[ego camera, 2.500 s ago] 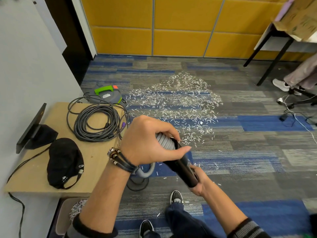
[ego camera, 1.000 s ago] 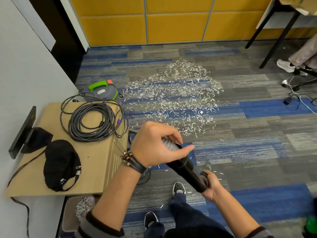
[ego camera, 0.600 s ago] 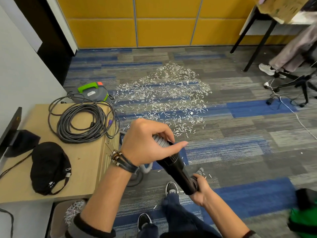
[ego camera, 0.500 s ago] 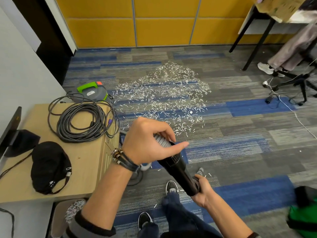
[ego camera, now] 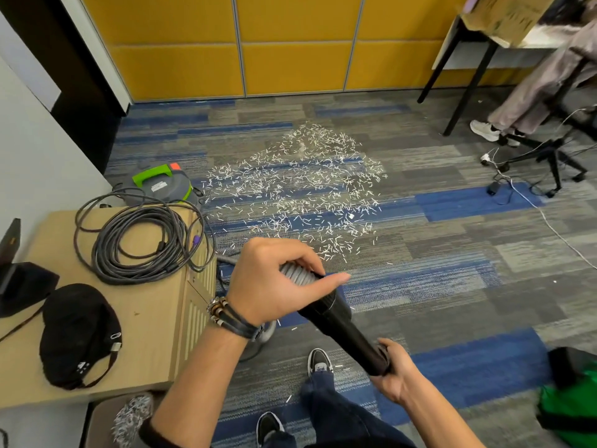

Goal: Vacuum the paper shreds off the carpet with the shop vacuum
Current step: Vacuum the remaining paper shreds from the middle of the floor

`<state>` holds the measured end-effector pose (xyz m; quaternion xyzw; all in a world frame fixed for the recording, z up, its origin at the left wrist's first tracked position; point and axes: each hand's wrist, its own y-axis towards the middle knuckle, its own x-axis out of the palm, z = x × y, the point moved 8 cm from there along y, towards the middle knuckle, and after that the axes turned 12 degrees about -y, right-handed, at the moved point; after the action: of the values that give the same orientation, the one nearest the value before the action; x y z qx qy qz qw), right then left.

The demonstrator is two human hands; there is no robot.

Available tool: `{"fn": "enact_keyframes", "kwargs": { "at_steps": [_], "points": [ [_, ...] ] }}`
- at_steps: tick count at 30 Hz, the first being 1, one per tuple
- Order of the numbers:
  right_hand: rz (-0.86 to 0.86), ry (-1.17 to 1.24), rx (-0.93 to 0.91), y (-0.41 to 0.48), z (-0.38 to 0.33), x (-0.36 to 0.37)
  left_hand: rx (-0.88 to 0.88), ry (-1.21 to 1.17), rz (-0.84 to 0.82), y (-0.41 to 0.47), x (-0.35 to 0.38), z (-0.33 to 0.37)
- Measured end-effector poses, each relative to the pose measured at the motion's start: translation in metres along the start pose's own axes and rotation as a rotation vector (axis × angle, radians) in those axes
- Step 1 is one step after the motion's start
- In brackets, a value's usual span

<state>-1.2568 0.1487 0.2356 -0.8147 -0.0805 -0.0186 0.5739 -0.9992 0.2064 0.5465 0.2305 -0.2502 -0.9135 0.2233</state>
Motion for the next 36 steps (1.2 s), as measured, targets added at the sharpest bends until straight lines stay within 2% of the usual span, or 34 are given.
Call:
{"fn": "enact_keyframes", "kwargs": {
  "at_steps": [5, 9, 12, 15, 18, 24, 29, 31, 33, 36],
  "points": [
    [-0.008, 0.034, -0.041, 0.008, -0.046, 0.011, -0.023, 0.033, -0.098, 0.018, 0.024, -0.008],
    [0.067, -0.001, -0.095, 0.031, -0.09, 0.005, -0.069, 0.061, -0.126, 0.026, 0.039, -0.033],
    [0.112, -0.035, -0.12, 0.046, -0.126, 0.002, -0.07, 0.064, -0.232, 0.037, 0.054, -0.049],
    [0.159, -0.046, -0.122, 0.064, -0.167, 0.001, -0.152, 0.053, -0.381, 0.042, 0.078, -0.082],
    [0.179, -0.152, -0.108, 0.09, -0.199, 0.003, -0.244, 0.02, -0.399, 0.048, 0.099, -0.112],
    [-0.001, -0.161, -0.033, 0.121, -0.217, 0.056, -0.311, 0.107, -0.276, 0.078, 0.075, -0.136],
    [-0.163, -0.157, 0.068, 0.124, -0.202, 0.128, -0.393, 0.301, -0.195, 0.077, 0.023, -0.135],
    [-0.239, -0.131, 0.122, 0.128, -0.189, 0.147, -0.422, 0.297, -0.167, 0.071, 0.013, -0.129],
    [-0.319, -0.083, 0.168, 0.129, -0.177, 0.158, -0.433, 0.281, -0.162, 0.067, 0.007, -0.123],
    [-0.331, -0.034, 0.225, 0.134, -0.157, 0.165, -0.446, 0.294, -0.223, 0.059, 0.009, -0.119]
  ]
}}
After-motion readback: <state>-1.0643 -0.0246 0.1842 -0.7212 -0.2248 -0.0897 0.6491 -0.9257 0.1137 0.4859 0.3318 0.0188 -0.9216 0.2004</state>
